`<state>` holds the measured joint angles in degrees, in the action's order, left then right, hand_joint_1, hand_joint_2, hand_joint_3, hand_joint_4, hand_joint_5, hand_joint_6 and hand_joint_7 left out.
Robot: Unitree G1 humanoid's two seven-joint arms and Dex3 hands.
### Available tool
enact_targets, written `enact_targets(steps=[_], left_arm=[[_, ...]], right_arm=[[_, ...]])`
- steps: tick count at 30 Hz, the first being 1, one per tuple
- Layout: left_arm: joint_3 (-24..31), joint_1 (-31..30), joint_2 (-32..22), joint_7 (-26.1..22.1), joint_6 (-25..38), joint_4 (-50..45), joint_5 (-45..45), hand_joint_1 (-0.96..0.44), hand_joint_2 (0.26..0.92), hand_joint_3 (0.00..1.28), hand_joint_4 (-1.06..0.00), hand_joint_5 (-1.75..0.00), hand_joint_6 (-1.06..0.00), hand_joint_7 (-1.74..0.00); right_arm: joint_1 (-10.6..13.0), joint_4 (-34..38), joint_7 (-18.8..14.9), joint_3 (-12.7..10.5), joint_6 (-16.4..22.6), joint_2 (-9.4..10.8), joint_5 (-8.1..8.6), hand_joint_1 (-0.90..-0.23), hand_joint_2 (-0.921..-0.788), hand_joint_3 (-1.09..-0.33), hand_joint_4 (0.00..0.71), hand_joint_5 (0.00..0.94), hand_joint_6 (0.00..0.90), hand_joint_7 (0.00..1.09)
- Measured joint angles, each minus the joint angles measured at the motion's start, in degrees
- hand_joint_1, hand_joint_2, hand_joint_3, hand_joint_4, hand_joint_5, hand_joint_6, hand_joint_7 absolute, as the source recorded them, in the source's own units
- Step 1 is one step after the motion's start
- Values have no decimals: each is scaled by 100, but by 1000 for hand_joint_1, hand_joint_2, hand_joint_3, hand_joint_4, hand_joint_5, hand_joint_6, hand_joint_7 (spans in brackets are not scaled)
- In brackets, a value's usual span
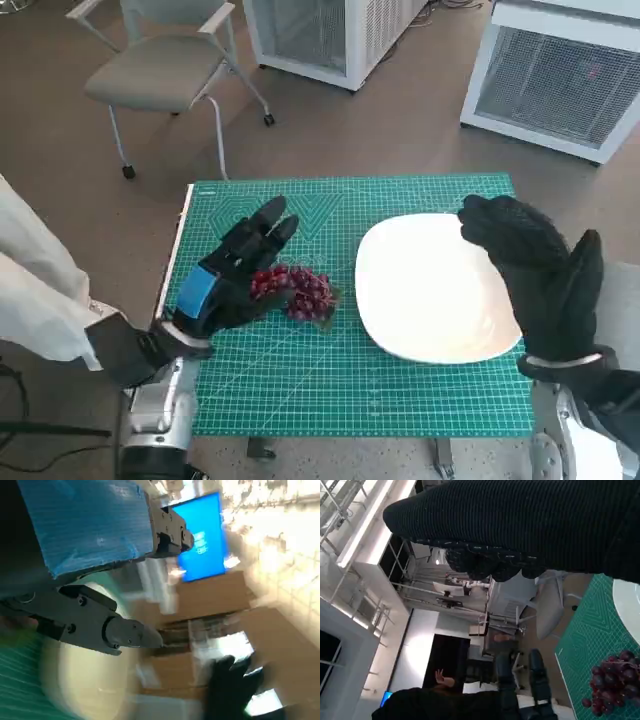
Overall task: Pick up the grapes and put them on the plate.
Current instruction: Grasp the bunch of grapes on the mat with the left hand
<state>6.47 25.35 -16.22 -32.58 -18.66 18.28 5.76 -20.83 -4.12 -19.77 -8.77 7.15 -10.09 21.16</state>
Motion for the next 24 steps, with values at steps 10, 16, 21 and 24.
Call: enact_targets(steps=[10,16,21,24], left_arm=[[-389,-131,-679,517,1286,-1381,-2546,-216,710,2,0,1,-71,-20],[-841,-208,-892,572,2290,-2411,-3730,-191,706,2,1,1,-98,-23],[-1103,-207,-888,571,2829,-2789,-4088,-166,707,2,1,1,-131,-28],[-1239,-207,-884,571,3031,-2842,-4183,-148,708,2,1,1,-147,-27]], right_arm=[[-12,0,-2,-10,17,-16,-1,-329,-921,-599,459,816,249,992],[2,1,-7,-13,12,-61,-4,-329,-921,-599,458,818,249,992],[3,1,-8,-11,8,-73,-4,-329,-921,-599,457,819,249,992],[4,1,-8,-13,6,-87,-4,-329,-921,-599,457,820,249,993]])
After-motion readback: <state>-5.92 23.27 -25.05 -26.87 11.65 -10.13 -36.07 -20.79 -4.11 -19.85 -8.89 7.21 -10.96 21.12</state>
